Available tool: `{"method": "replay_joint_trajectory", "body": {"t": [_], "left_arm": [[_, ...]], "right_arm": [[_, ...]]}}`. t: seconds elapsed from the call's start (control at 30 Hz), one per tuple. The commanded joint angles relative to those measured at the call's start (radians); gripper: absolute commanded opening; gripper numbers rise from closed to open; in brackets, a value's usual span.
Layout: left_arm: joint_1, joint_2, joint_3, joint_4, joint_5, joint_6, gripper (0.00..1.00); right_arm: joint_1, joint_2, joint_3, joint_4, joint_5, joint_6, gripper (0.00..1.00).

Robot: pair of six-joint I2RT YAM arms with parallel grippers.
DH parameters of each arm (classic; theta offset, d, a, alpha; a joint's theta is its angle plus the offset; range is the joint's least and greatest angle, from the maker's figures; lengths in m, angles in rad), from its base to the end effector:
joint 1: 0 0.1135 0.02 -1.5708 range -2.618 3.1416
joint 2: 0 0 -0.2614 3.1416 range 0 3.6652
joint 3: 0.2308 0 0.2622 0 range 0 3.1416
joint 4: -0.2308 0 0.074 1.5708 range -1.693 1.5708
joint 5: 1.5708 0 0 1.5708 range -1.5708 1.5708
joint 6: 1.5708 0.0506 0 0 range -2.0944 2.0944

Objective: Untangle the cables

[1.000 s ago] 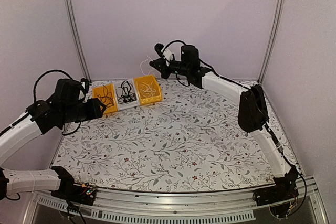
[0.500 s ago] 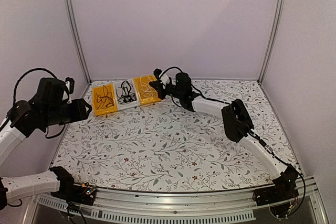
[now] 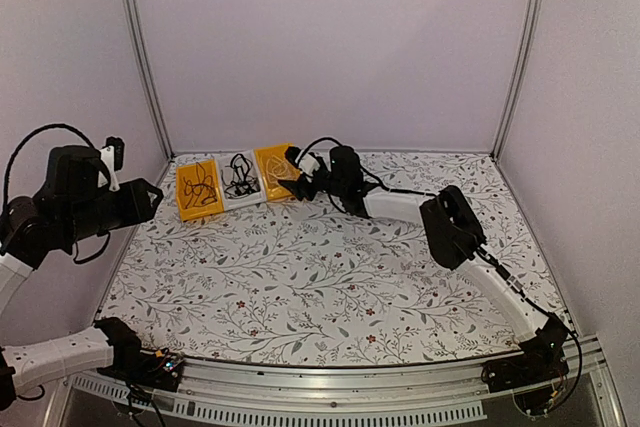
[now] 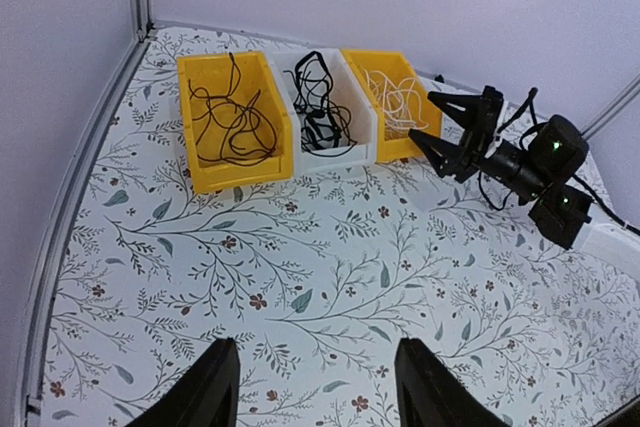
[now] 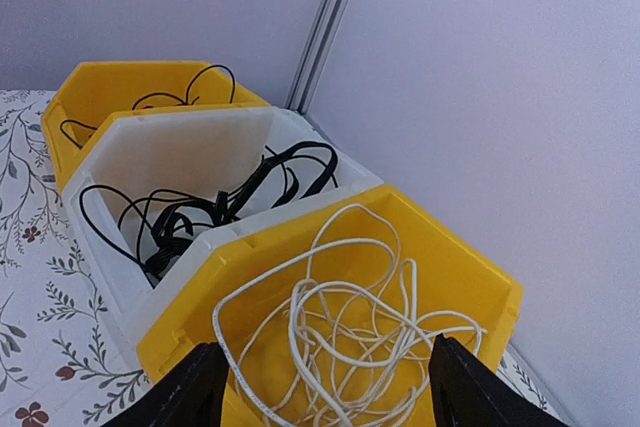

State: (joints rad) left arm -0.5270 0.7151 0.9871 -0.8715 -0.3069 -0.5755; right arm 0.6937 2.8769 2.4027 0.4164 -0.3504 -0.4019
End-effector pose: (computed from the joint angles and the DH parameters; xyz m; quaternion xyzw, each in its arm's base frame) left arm 0.1402 -0.0639 0.3423 -0.0925 0.8720 -0.1265 0.4638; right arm 0.4872 0.4277 0.1117 -0.4751 0.5490 0.2237 0.6503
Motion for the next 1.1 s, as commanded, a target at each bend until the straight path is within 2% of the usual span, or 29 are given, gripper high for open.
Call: {"method": "replay_joint_trajectory", "body": {"t": [0.0, 0.1, 0.27, 0.5, 0.63, 0.73, 0.9, 1.07], "left_arm": [[0.008, -0.066, -0.03, 0.064, -0.039, -0.032, 0.58], [0.009, -0.087, -0.091, 0.131, -0.049, -0.044, 0.63], [0.011, -0.022, -0.16, 0.301, -0.054, 0.005, 0.68], [0.04, 0.212, -0.136, 0.509, -0.024, 0.117, 0.7], [0.065, 0.327, -0.069, 0.597, -0.01, 0.176, 0.7], [0.079, 0.395, -0.008, 0.619, -0.008, 0.227, 0.7], [0.085, 0.477, 0.066, 0.618, 0.005, 0.29, 0.69], [0.085, 0.492, 0.09, 0.615, 0.045, 0.285, 0.67]], "right_arm": [[0.004, -0.155, -0.116, -0.058, 0.01, -0.067, 0.75], [0.004, -0.253, -0.193, -0.112, -0.015, -0.074, 0.81], [0.004, -0.47, -0.366, -0.212, -0.054, -0.067, 0.98], [-0.024, -0.768, -0.541, -0.497, -0.006, -0.016, 0.99], [-0.112, -0.934, -0.711, -0.547, -0.023, 0.14, 0.99], [-0.152, -1.081, -0.837, -0.54, 0.096, 0.242, 0.99], [-0.161, -1.247, -0.894, -0.615, 0.462, 0.326, 0.99], [-0.169, -1.378, -0.998, -0.591, 0.49, 0.331, 0.99]]}}
